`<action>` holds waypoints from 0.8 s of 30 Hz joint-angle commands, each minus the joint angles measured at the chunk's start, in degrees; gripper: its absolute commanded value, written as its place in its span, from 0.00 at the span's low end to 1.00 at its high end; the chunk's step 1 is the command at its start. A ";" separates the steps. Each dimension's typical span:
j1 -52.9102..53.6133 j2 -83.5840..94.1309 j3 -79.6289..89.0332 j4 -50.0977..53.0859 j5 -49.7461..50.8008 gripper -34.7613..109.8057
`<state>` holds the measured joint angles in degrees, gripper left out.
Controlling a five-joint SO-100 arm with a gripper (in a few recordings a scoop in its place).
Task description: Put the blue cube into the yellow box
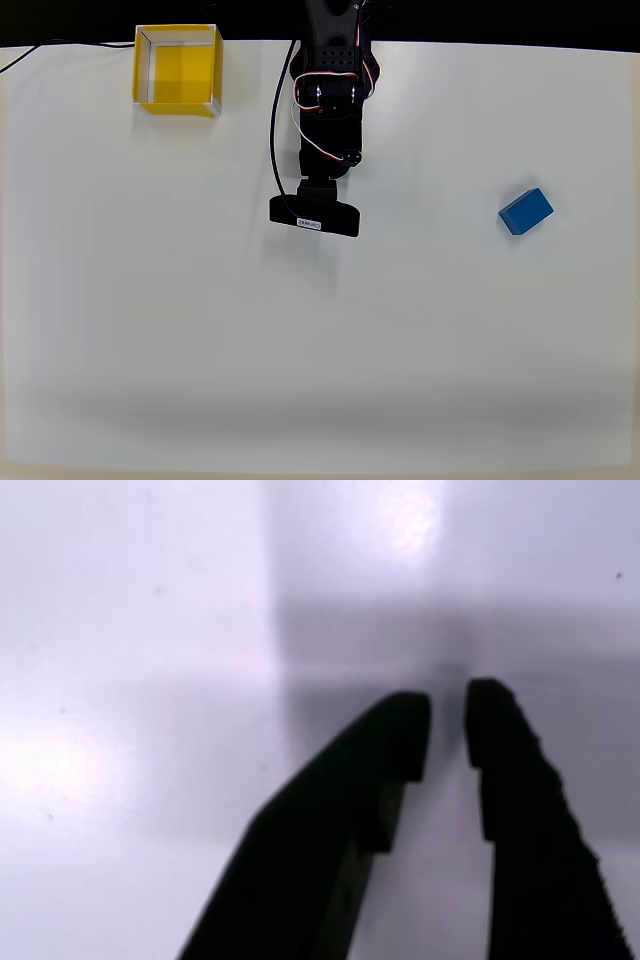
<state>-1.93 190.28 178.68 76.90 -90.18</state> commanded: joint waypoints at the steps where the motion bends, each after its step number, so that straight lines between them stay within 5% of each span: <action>1: -0.70 1.41 1.49 0.79 -0.62 0.24; 14: -2.64 0.18 -0.62 1.05 -0.62 0.24; 24: -9.23 -31.20 -37.62 0.62 16.79 0.40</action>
<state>-9.14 166.99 158.73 77.61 -78.05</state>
